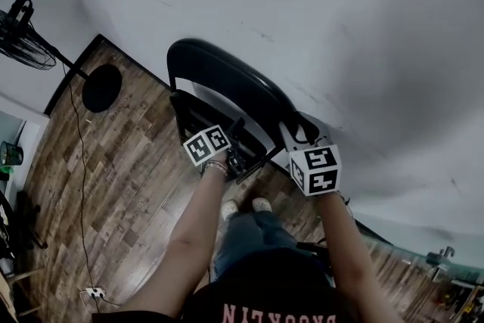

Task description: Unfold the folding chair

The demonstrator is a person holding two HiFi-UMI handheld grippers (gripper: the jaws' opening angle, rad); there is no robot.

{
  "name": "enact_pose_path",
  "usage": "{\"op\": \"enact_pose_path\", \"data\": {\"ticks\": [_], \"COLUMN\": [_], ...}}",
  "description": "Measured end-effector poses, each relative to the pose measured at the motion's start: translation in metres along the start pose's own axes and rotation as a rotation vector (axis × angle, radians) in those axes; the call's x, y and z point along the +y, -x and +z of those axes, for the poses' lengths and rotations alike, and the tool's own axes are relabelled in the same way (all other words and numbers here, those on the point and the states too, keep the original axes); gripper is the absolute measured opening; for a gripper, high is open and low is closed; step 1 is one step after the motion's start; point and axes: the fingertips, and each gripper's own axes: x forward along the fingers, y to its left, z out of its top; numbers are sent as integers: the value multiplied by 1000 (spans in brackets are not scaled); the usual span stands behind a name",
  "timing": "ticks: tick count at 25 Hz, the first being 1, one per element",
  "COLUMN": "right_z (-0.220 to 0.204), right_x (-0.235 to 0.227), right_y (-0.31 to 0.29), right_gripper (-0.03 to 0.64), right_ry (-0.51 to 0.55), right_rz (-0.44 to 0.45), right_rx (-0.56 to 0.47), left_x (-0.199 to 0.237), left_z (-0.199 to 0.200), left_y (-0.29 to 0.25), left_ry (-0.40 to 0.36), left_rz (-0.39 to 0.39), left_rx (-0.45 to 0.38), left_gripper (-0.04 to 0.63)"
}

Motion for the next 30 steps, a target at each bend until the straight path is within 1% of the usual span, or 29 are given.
{"op": "enact_pose_path", "data": {"ticks": [2,4,5,6,8,10,15,22,30], "right_z": [0,0,0,-1,-2,-1,-1,-1,-1], "right_x": [0,-1,-2,-2,-1,-1,0,8,26], "right_y": [0,-1,-2,-1,-1,-2,-2,3,13], "right_gripper": [146,146,146,146,146,146,144,146,150], "right_ry": [-2,-3,-4,-4,-1,16,43,63,80], "right_rz": [1,-2,-4,-6,-7,-9,-30,-53,-96], "right_rx": [6,9,10,10,13,19,30,26,-9], "left_x": [3,2,3,4,5,4,4,7,12], "left_z": [-3,-6,-7,-8,-9,-9,-10,-13,-16], "left_y": [-6,-14,-17,-18,-17,-16,-13,-3,13], "left_ry": [-7,-21,-38,-59,-95,-99,-80,-88,-101], "left_rz": [41,68,85,103,117,117,101,80,67], "left_rx": [14,40,54,66,75,75,73,57,36], "left_gripper": [355,314,277,213,196,195,184,181,181]}}
